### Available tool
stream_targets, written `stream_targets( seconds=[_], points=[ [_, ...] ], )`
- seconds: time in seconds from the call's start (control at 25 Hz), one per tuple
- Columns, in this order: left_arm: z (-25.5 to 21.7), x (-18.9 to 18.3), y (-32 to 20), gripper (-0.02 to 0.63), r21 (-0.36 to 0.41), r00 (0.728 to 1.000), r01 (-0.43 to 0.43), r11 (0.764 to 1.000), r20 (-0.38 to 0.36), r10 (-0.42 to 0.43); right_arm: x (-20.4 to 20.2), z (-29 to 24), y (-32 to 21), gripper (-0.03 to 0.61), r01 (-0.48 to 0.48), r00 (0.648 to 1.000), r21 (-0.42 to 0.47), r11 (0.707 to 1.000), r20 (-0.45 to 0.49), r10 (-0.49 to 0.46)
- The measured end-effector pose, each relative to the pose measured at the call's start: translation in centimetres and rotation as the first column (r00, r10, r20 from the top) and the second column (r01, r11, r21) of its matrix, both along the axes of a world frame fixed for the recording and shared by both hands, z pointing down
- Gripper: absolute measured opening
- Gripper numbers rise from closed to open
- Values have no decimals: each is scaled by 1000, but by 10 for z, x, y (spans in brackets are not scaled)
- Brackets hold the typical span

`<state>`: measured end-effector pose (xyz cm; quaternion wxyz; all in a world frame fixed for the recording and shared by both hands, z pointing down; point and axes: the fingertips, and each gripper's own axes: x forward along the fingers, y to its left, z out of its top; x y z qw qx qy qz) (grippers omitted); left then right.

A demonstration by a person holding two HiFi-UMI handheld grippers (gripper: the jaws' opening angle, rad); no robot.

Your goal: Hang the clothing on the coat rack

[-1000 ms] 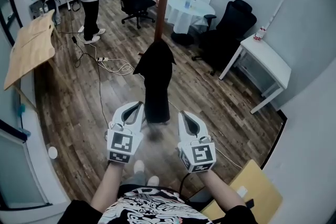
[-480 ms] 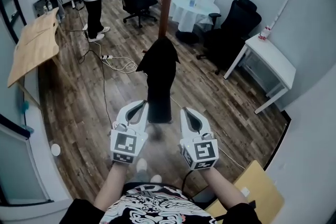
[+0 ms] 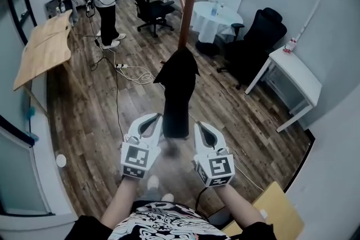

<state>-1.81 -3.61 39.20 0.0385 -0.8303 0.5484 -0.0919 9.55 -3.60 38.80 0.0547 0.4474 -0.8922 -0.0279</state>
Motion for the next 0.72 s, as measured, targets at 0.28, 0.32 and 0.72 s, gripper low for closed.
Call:
stream_targets(
  seconds=[0.28, 0.32, 0.72],
  points=[
    [1, -7, 3, -11, -4, 1000, 15, 1000, -8, -15, -3, 1, 3, -2, 7, 1000, -3, 1000, -5, -7],
    [1, -8, 4, -11, -4, 1000, 16, 1000, -7, -16, -3, 1, 4, -2, 8, 1000, -3, 1000, -6, -8],
    [2, -15, 9, -11, -13, 1000, 20, 1000, -7, -20, -8, 2, 7, -2, 14, 1000, -15, 1000, -17, -14]
  ],
)
